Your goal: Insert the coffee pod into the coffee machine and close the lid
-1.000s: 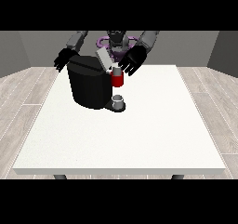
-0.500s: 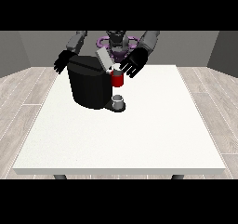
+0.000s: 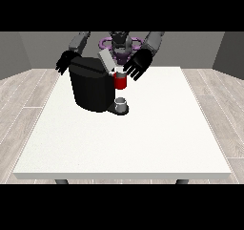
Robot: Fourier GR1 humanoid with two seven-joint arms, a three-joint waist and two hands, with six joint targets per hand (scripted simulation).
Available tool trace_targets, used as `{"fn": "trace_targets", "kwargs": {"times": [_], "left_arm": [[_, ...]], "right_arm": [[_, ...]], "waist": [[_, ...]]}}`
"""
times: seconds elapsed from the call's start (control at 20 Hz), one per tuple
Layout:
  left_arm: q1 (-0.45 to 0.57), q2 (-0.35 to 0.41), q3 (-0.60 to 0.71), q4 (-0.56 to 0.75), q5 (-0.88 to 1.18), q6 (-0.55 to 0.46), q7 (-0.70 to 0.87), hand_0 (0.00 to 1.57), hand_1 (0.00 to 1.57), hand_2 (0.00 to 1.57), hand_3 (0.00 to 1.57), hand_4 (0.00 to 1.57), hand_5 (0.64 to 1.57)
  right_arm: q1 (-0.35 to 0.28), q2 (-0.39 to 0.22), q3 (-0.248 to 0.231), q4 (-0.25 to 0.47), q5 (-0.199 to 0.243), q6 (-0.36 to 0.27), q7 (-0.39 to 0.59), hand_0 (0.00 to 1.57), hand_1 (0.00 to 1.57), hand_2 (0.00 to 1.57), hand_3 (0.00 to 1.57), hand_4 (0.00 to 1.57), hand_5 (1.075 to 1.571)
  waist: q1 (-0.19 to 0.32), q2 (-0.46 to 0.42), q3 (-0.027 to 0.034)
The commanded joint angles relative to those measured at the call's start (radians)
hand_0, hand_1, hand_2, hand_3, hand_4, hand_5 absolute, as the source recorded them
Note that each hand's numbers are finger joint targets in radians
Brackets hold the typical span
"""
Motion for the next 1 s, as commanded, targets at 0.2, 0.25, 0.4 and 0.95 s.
{"fn": "trace_targets", "kwargs": {"times": [0.2, 0.25, 0.4, 0.95], "left_arm": [[0.001, -0.020, -0.017, -0.009, -0.024, -0.004, 0.004, 1.07, 1.07, 1.12, 0.93, 0.37, 1.571], [0.009, 0.014, -0.001, 0.020, -0.020, 0.001, -0.043, 1.02, 1.02, 1.09, 0.90, 0.37, 1.571], [0.007, 0.014, -0.047, 0.016, -0.059, -0.038, -0.036, 0.00, 0.00, 0.38, 0.11, 0.00, 1.571], [-0.023, 0.016, -0.059, -0.019, -0.075, -0.119, -0.021, 0.00, 0.00, 0.00, 0.00, 0.00, 1.571]], "right_arm": [[0.018, -0.002, -0.012, 0.025, 0.004, -0.011, -0.017, 0.00, 0.00, 0.00, 0.00, 0.45, 1.571], [0.000, 0.013, 0.038, -0.041, 0.041, -0.036, 0.049, 0.00, 0.00, 0.00, 0.00, 0.41, 1.571], [0.022, -0.004, 0.013, -0.010, 0.004, 0.009, 0.018, 0.00, 0.00, 0.00, 0.00, 0.44, 1.571], [0.000, -0.015, -0.034, 0.068, 0.008, -0.019, -0.033, 0.00, 0.00, 0.00, 0.00, 0.42, 1.571]], "waist": [[0.012, -0.021, -0.0005], [-0.008, 0.000, -0.0011], [-0.017, -0.003, -0.0006], [0.049, -0.040, -0.0002]]}}
